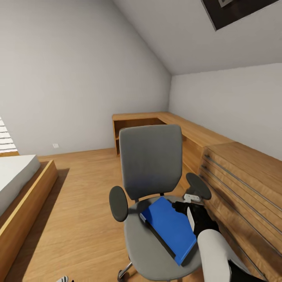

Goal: In the bedroom, organize the workspace by keeping the computer under the desk, ensuring the monitor is on the desk, placing the keyboard on the desk next to the monitor, placing the mouse on the desk next to the keyboard, moving the folder from the swivel chair onto the desk next to the mouse, stacking the notebook on top of the folder with the pen on top of the notebook, and positioning the swivel chair next to the desk.

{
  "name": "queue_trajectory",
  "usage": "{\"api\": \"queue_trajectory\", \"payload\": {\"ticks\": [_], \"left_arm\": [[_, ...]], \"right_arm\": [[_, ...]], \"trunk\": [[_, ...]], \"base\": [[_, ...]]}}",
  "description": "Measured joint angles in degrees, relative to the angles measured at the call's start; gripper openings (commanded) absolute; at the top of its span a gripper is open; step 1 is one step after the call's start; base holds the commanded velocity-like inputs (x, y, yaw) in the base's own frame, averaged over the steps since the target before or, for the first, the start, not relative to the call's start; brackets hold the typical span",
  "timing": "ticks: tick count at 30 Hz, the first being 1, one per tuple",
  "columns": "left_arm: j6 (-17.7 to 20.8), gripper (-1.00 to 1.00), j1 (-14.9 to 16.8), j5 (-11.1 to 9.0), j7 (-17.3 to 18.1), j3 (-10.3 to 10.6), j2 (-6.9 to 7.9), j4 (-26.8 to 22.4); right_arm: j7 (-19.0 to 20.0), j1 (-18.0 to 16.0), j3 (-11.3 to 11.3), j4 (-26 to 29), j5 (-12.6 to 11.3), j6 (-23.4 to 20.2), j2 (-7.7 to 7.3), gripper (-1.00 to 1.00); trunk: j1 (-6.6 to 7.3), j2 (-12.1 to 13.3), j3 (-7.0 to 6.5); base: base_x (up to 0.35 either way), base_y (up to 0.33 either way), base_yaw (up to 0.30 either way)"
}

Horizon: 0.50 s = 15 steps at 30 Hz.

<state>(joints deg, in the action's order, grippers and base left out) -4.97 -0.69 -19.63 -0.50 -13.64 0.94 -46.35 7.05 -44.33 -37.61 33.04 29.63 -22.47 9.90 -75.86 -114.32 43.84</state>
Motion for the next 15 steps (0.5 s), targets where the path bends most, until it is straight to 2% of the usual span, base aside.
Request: {"api": "queue_trajectory", "payload": {"ticks": [11,15], "left_arm": [[0.06,1.00,0.00,-0.03,0.02,0.00,0.00,0.00],[0.10,1.00,0.00,-0.03,-0.01,-0.01,0.00,0.00]], "right_arm": [[0.04,-0.03,-0.01,-2.22,-0.07,0.11,0.00,1.00],[0.13,-0.05,0.02,-2.36,-0.11,0.16,-0.01,1.00]], "trunk": [[-2.42,-4.41,1.97],[-2.42,-4.43,1.97]], "base": [[0.000,0.000,0.000],[0.000,0.000,0.000]]}}
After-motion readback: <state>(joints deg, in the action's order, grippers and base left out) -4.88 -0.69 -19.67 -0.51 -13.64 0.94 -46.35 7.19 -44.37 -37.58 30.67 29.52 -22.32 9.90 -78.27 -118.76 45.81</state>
